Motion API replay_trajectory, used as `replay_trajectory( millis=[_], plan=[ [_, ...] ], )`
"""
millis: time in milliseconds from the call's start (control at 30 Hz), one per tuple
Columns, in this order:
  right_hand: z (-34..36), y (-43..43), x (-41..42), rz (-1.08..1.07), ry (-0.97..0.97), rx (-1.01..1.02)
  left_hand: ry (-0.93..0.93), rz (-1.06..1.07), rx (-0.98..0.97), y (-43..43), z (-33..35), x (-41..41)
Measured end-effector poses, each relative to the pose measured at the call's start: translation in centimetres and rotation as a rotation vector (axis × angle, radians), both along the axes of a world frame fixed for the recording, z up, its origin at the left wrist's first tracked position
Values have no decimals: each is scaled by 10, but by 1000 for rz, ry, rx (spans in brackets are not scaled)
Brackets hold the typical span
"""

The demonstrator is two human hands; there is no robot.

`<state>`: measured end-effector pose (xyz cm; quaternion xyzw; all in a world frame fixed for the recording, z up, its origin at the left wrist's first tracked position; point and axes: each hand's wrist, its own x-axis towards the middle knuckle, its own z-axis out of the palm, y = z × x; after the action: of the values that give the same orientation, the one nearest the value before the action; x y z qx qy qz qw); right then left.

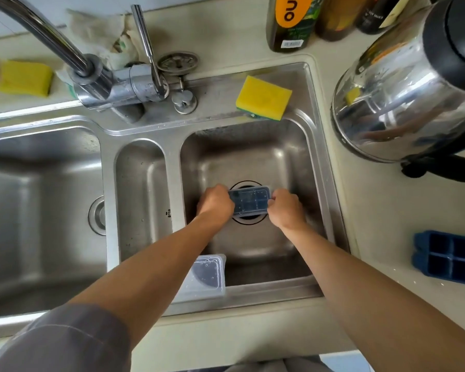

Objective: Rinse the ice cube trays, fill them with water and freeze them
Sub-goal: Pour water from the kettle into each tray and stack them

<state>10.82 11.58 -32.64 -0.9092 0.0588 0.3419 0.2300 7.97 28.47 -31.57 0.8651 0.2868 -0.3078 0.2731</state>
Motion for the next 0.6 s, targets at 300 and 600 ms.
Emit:
replay_trajectory(
  millis=[300,600],
  plan=[
    [-4,3,-6,-77,3,35,8,240,-170,6,-10,1],
    [23,0,-12,-216,149,167,-32,136,-139,2,9,3]
  ],
)
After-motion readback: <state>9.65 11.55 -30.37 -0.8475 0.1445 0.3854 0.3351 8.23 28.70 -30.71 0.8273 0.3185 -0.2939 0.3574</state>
